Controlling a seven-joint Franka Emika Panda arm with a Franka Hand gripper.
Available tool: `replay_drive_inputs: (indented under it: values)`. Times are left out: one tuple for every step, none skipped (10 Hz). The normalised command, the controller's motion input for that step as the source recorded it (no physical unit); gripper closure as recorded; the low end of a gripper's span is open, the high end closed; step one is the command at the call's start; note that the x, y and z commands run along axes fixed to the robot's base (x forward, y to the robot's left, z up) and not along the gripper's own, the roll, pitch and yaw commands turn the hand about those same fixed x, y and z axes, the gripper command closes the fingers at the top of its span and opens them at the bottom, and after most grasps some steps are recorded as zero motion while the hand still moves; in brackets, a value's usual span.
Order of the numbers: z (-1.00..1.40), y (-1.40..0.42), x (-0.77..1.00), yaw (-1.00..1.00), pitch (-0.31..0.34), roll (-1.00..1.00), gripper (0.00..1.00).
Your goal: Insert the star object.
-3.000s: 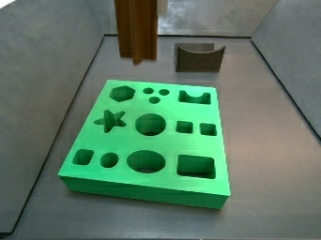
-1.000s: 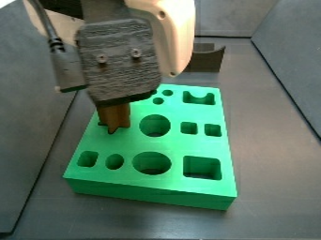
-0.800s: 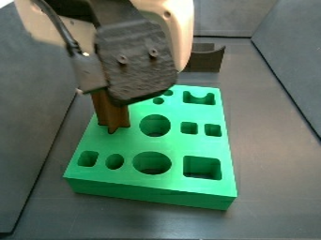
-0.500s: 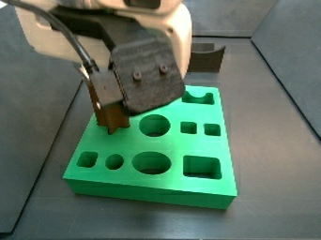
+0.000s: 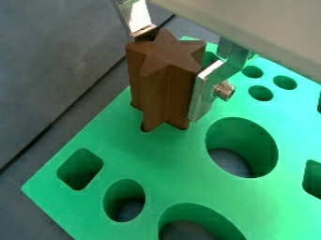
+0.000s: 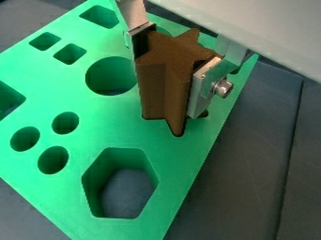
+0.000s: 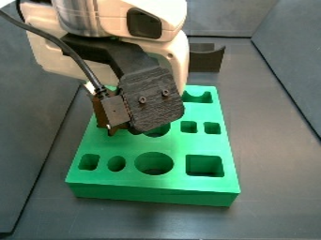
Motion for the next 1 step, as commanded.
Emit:
replay_drive_inputs:
  values:
    - [-0.03,-0.14,0.00,0.08,-0.009,0.08,1.00]
